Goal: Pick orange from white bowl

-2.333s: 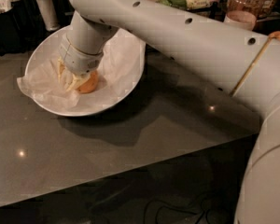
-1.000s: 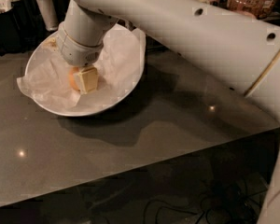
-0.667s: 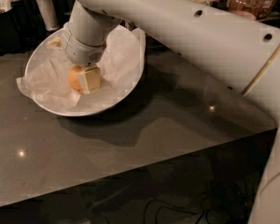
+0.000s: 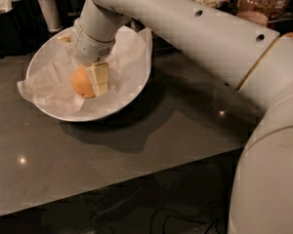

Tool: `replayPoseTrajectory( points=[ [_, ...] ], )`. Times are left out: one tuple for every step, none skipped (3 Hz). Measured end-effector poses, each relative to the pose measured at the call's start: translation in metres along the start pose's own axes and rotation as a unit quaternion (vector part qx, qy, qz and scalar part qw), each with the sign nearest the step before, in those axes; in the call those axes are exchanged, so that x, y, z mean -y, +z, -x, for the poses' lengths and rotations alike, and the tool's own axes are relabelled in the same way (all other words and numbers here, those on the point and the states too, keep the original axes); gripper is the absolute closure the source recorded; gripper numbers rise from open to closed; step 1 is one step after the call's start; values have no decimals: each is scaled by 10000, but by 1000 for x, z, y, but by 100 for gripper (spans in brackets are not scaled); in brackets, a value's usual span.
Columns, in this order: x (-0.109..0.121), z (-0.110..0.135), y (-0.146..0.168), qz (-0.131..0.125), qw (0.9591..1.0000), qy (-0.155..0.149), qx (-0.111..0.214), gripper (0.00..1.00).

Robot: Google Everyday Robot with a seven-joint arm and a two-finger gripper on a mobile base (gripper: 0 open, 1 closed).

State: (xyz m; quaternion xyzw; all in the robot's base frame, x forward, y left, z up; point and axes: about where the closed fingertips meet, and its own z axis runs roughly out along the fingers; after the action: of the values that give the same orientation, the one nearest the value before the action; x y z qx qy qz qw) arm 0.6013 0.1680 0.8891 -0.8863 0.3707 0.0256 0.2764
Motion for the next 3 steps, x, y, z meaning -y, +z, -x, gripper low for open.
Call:
replayPoseTrajectory(
  points=[
    [4,-3,7,17,10000,-27,50,0],
    [-2,-8,18,34,9999,89,141,0],
    [-12,-11,26,22,9995,235,221,0]
  ],
)
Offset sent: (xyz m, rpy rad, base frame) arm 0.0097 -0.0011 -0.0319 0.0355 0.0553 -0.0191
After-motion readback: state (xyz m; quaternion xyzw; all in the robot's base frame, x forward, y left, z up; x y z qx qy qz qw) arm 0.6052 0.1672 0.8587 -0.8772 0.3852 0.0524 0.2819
